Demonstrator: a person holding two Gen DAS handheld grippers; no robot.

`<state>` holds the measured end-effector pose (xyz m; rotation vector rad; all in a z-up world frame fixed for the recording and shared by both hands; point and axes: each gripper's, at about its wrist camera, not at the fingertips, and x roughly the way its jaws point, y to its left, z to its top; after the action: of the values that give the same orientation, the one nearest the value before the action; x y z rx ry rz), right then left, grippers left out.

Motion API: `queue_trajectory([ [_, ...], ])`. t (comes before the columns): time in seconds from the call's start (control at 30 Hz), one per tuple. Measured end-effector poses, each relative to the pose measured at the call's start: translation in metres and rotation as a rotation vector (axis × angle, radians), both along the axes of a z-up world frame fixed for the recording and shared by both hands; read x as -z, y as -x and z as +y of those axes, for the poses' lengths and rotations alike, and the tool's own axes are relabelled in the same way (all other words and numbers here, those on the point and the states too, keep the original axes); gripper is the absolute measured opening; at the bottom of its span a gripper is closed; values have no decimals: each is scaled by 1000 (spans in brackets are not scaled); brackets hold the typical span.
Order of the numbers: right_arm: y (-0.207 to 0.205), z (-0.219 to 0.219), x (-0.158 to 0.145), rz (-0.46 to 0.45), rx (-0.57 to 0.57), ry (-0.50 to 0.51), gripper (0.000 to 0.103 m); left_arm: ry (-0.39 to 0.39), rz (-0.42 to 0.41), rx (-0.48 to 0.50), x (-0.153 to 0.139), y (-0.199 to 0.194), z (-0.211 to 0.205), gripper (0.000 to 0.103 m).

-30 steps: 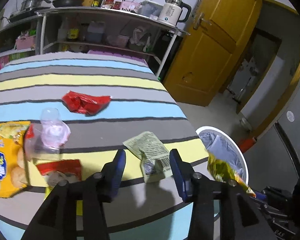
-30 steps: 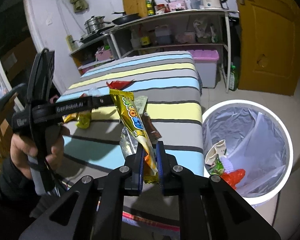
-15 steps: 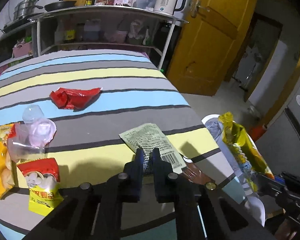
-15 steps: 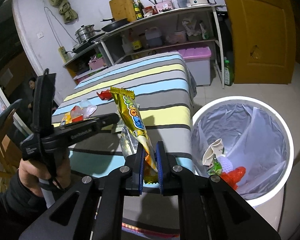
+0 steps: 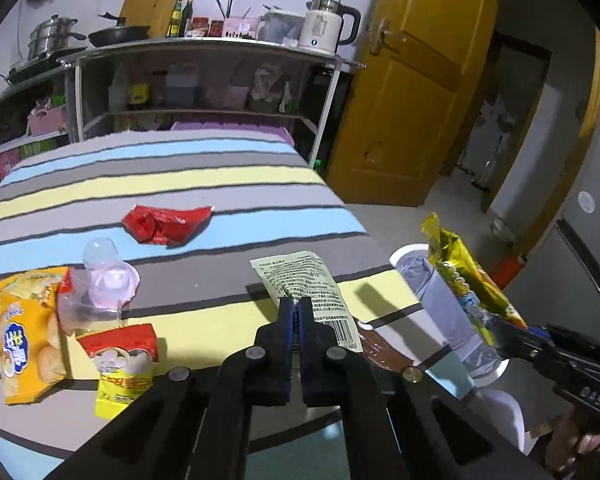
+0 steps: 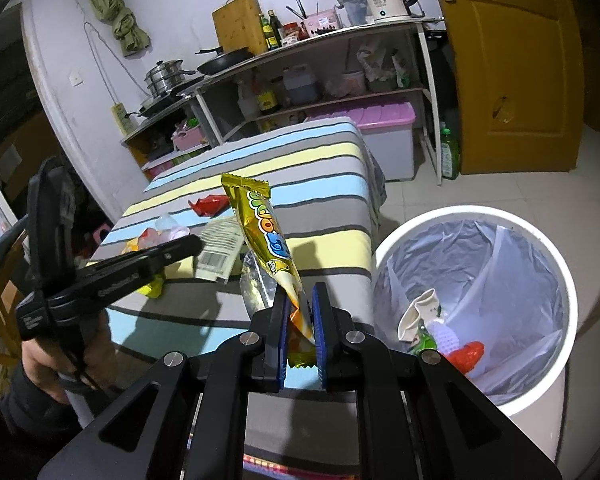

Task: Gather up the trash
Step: 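Carry the paper label and yellow wrapper over the bin and open both grippers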

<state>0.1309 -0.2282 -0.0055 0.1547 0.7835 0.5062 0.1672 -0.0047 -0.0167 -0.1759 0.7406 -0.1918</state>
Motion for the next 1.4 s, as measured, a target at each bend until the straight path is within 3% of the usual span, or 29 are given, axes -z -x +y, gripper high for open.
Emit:
queue_trajectory([
  [0.5,5,-36,-6,-13,95,28,12,30,-60,125,-27,2,-46,2],
  [1.23,-1,-105,20,76,262,34,12,10,-18,304,-7,-26,-136,0],
  [1.33,-3,-110,25,89,279,42,21,7,-11,309,-3,-28,-141,0],
  [1.4,-5,-112,29,97,287,46,42,3,-10,313,-1,-30,-143,0],
])
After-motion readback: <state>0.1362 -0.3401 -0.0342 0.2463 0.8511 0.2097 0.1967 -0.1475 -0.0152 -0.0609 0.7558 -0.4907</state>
